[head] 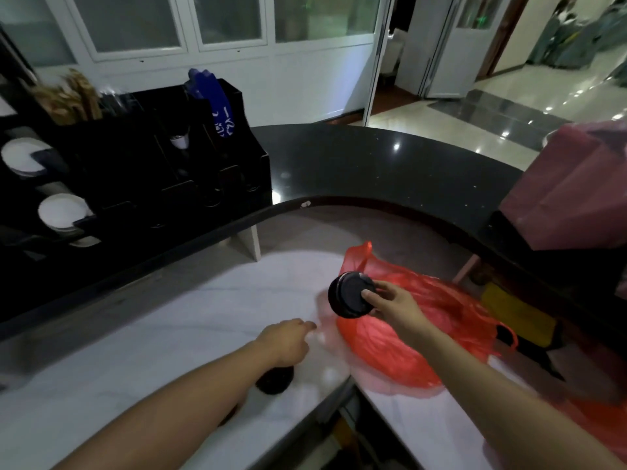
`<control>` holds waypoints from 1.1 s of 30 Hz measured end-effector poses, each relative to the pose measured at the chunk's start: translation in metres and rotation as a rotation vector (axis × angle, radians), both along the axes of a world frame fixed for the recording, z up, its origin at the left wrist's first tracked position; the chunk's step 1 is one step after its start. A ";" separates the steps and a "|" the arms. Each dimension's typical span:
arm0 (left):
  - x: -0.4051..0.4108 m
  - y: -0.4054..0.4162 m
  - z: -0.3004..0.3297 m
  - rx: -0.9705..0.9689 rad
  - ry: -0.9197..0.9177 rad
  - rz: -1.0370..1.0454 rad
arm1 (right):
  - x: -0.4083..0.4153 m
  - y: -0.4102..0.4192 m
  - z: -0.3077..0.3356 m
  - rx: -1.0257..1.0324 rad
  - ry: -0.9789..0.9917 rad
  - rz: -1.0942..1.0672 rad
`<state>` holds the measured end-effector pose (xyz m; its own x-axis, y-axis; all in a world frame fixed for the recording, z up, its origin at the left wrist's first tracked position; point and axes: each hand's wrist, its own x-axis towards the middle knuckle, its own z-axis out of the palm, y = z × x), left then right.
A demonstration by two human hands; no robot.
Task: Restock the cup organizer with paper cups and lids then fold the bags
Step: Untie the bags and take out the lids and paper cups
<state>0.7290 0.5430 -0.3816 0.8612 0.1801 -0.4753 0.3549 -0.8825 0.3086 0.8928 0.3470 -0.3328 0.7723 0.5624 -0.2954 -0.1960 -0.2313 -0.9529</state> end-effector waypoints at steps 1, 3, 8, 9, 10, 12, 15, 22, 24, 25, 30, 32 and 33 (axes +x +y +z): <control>-0.011 0.008 -0.002 0.015 0.015 0.018 | -0.008 0.008 -0.009 -0.030 0.017 0.038; -0.033 0.022 -0.007 0.033 0.040 0.064 | -0.022 0.023 -0.029 -0.129 0.021 0.100; -0.082 0.040 -0.021 0.003 0.023 0.168 | -0.038 0.058 -0.078 -0.517 -0.242 0.391; -0.089 0.042 -0.022 0.007 0.000 0.192 | -0.038 0.063 -0.083 -0.602 -0.312 0.459; -0.095 0.044 -0.022 0.006 -0.026 0.224 | -0.038 0.068 -0.087 -0.671 -0.371 0.502; -0.105 0.044 -0.020 0.013 -0.083 0.274 | -0.036 0.076 -0.096 -0.766 -0.423 0.549; -0.117 0.043 -0.020 0.076 -0.143 0.292 | -0.034 0.086 -0.106 -0.854 -0.474 0.582; -0.120 0.041 -0.012 0.129 -0.178 0.266 | -0.046 0.096 -0.096 -0.807 -0.640 0.479; -0.108 0.038 -0.010 0.118 -0.189 0.225 | -0.052 0.091 -0.082 -0.777 -0.686 0.436; -0.101 0.035 -0.009 0.122 -0.201 0.188 | -0.054 0.085 -0.075 -0.760 -0.684 0.412; -0.064 0.007 -0.011 0.115 -0.241 -0.110 | -0.059 0.030 -0.061 -0.771 -0.573 0.214; -0.046 -0.012 -0.014 0.074 -0.272 -0.201 | -0.060 -0.007 -0.051 -0.788 -0.526 0.125; -0.035 -0.025 -0.014 0.048 -0.288 -0.250 | -0.060 -0.028 -0.043 -0.803 -0.505 0.083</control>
<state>0.6938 0.5183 -0.3955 0.9783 -0.0362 -0.2039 0.0316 -0.9469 0.3199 0.8329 0.3190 -0.3756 0.8812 0.3952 -0.2594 0.2419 -0.8484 -0.4709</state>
